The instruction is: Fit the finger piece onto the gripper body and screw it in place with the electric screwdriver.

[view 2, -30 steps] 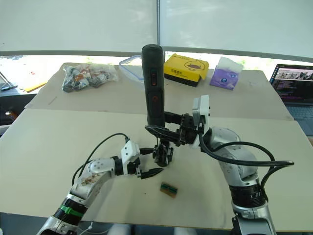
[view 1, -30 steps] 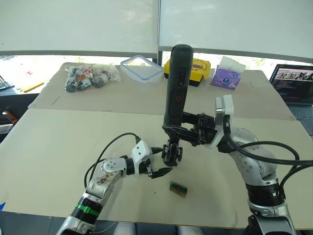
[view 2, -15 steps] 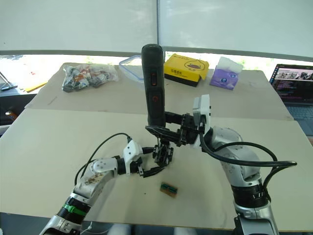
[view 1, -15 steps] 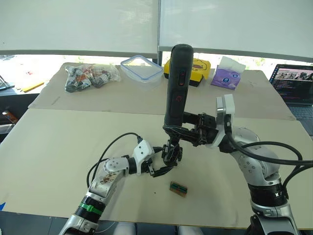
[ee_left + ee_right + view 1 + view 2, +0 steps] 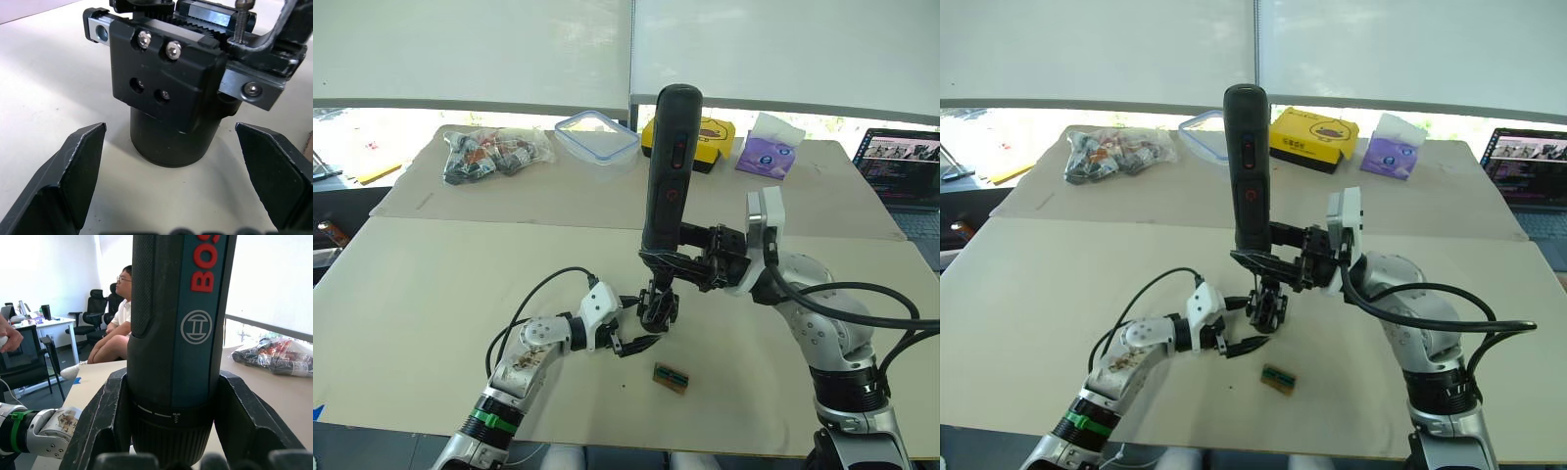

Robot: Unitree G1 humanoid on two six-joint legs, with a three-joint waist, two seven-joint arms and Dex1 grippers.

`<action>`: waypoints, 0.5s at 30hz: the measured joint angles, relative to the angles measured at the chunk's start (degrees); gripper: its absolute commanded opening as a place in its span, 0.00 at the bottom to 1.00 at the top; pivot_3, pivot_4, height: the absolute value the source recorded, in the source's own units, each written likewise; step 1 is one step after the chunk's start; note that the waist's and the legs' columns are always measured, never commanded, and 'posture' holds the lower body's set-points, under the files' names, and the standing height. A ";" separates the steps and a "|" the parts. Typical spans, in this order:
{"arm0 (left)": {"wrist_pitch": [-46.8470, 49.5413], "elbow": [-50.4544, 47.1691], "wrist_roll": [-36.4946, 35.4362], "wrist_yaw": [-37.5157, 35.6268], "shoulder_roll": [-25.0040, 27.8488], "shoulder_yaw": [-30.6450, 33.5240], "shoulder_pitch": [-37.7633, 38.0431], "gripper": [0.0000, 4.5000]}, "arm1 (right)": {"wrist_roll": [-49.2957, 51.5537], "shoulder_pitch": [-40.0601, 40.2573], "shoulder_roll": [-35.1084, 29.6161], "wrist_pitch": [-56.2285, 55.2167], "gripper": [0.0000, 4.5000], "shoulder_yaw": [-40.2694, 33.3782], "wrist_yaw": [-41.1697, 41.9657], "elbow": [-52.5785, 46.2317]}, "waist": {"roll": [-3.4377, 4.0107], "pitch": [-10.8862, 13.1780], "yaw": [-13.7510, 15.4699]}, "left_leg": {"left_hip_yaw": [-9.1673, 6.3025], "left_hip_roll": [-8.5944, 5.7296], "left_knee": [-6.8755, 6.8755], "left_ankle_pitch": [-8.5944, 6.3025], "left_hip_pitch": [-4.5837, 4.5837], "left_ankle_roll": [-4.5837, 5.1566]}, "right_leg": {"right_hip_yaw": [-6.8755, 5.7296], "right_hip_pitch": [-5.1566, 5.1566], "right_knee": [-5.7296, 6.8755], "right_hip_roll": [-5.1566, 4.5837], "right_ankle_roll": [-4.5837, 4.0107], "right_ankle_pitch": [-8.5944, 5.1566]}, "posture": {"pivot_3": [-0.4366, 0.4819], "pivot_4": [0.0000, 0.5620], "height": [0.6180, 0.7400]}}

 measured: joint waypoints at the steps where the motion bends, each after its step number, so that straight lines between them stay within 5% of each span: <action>1: 0.00 0.00 0.00 0.00 0.00 0.00 0.00 1.00 | -0.02 0.00 -0.01 0.00 0.43 0.01 0.03 0.00 | 0.00 0.00 0.00 | 0.00 0.00 0.00 0.00 0.00 0.00 | 0.00 0.00 0.00 0.00 0.00 0.00 | 0.48 0.27 1.00; 15: 0.01 -0.06 -0.01 -0.13 0.06 0.09 0.08 1.00 | -0.59 0.21 -0.09 0.00 0.43 0.90 0.34 0.01 | 0.00 0.00 -0.01 | 0.00 0.00 0.00 0.00 0.00 0.00 | 0.00 0.00 0.00 0.00 0.00 0.00 | 0.48 0.27 1.00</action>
